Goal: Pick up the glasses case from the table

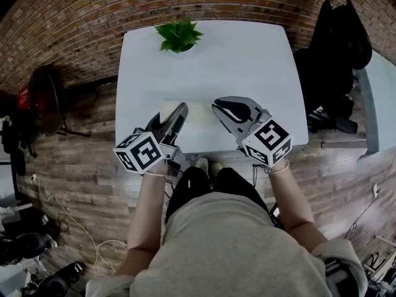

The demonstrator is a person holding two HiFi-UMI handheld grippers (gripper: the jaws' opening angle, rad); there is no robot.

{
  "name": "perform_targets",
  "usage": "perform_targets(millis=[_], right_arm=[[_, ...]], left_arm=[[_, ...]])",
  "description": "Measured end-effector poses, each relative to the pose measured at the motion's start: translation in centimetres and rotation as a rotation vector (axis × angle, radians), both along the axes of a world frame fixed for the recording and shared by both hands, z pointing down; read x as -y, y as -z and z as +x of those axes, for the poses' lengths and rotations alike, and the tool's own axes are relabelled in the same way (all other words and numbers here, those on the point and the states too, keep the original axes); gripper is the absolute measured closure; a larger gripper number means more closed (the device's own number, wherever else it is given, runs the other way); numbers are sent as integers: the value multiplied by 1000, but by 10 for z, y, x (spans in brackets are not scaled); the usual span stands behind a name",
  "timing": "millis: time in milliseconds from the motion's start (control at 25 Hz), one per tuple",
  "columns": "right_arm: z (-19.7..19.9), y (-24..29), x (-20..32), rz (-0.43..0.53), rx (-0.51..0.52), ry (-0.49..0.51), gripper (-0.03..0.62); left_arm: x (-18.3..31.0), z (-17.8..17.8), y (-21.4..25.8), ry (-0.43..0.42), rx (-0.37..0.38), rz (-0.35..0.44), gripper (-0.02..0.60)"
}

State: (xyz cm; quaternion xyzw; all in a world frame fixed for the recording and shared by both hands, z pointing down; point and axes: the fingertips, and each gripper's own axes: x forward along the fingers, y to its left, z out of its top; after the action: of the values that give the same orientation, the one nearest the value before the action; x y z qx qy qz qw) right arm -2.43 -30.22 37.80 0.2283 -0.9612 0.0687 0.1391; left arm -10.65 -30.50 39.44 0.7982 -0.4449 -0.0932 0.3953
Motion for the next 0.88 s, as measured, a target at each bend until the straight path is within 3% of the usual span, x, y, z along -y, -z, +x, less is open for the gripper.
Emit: perform_targets(millis=[80, 280, 520, 880], right_arm=[[1, 8, 1, -1, 41, -6, 591], [6, 23, 3, 13, 108, -45, 594], [19, 42, 7, -55, 248, -169, 595], [35, 61, 10, -6, 296, -267, 595]], left_arm=[[2, -1, 7, 1, -7, 18, 428], [6, 4, 23, -22, -14, 70, 428], [7, 6, 37, -23, -39, 108, 428], [2, 9, 53, -31, -30, 158, 428]])
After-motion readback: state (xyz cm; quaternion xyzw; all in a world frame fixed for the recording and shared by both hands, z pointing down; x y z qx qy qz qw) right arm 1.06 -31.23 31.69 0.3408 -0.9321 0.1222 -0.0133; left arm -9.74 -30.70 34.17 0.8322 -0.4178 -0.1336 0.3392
